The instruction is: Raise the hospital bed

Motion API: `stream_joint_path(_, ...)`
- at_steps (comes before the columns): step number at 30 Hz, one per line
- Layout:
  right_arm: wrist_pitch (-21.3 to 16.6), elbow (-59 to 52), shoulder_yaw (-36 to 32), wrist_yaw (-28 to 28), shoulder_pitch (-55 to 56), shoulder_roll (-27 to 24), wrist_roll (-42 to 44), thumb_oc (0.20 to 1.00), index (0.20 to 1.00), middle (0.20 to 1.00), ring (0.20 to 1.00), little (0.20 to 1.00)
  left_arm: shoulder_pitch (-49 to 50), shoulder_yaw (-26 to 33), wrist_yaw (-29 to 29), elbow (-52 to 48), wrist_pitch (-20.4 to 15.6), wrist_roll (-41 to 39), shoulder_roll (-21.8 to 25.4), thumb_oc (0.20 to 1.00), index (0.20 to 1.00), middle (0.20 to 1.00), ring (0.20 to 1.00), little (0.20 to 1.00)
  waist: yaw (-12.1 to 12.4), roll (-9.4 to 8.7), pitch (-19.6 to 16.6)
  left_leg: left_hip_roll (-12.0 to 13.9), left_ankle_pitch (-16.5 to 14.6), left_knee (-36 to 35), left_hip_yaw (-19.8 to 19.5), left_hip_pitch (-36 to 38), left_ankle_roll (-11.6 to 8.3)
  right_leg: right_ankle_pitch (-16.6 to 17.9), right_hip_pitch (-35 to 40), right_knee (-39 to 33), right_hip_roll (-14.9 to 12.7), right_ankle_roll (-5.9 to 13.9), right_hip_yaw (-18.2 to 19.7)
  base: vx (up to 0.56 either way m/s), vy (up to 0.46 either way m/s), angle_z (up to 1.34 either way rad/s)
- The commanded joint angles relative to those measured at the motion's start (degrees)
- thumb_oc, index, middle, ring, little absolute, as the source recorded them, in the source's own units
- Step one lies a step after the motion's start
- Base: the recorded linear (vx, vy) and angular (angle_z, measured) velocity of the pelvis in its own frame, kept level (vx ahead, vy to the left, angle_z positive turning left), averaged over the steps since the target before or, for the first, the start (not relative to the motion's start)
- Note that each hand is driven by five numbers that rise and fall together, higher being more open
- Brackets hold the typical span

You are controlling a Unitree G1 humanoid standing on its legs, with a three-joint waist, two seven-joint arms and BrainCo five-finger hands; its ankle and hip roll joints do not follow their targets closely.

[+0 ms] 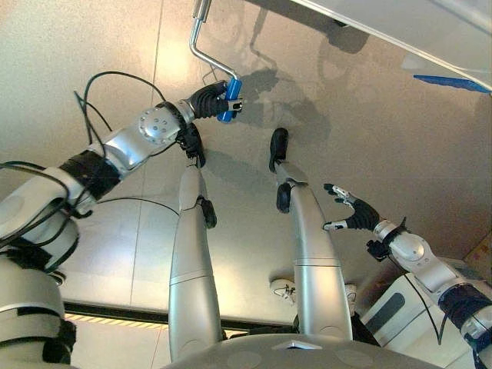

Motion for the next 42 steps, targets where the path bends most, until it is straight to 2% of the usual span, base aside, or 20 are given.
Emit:
stream_joint_path(1,-0.12,-2.57,-1.04,1.05,7.88,-2.26,-0.9,1.0,1.0,1.0,1.0,1.0,-1.99,5.3,0.59,-6.61,-6.31,-3.98,7.8,0.2,0.2,0.2,0.2,0.2,0.31,2.32,-1.64,-0.15,-14.07,12.61,-0.87,1.06,2.03,10.6,4.98,-14.7,2.35,5.09,1.42,0.0,0.0,0.0)
stream_joint_path(6,-0.4,-3.37,-2.44,1.46,9.54,-2.94,-1.51,1.0,1.0,1.0,1.0,1.0,2.53,7.5,-1.15,-13.16,-7.07,-7.88,14.98,0.2,0.2,0.2,0.2,0.2,0.62,2.42,-1.81,-0.1,-14.1,12.65,-0.83,0.98,1.96,10.6,4.91,-14.71,2.41,5.12,1.5,0.0,0.0,0.0)
stream_joint_path(11,-0.64,-3.65,-3.93,1.92,10.85,-3.27,-1.57,1.0,1.0,1.0,1.0,1.0,10.21,13.81,-1.88,-18.57,-7.98,-11.35,21.63,0.2,0.2,0.2,0.2,0.2,1.04,2.59,-1.89,-0.24,-14.04,12.85,-1.02,0.73,1.96,10.6,4.89,-14.71,2.4,5.14,1.48,0.0,0.0,0.0)
stream_joint_path(20,-1.27,-4.1,-5.32,2.36,11.74,-4.47,-2.2,1.0,1.0,1.0,1.0,1.0,19.29,20.99,-2.26,-21.46,-8.54,-12.56,26.99,0.2,0.2,0.2,0.2,0.2,1.7,2.63,-1.79,-0.31,-14.0,12.94,-1.18,0.74,1.97,10.48,5.05,-14.53,2.16,5.21,1.19,0.0,0.0,0.0)
stream_joint_path(31,-1.46,-4.42,-5.57,2.7,11.42,-5.17,-2.04,1.0,1.0,1.0,1.0,1.0,22.98,23.94,-2.21,-18.92,-8.25,-12.08,27.59,0.2,0.2,0.2,0.2,0.2,1.9,2.55,-1.46,-0.36,-14.01,13.22,-1.23,0.79,2.03,10.44,5.37,-14.32,1.82,5.27,0.9,0.0,0.0,0.0)
stream_joint_path(42,-1.21,-4.95,-5.29,2.65,10.73,-5.27,-1.99,1.0,1.0,1.0,1.0,1.0,18.21,22.22,1.29,-11.22,-7.58,-6.8,24.08,0.2,0.2,0.2,0.2,0.2,1.53,2.11,-1.56,-0.23,-14.05,13.4,-1.35,0.17,2.07,10.51,5.0,-14.49,1.91,5.19,1.03,0.0,0.0,0.0)
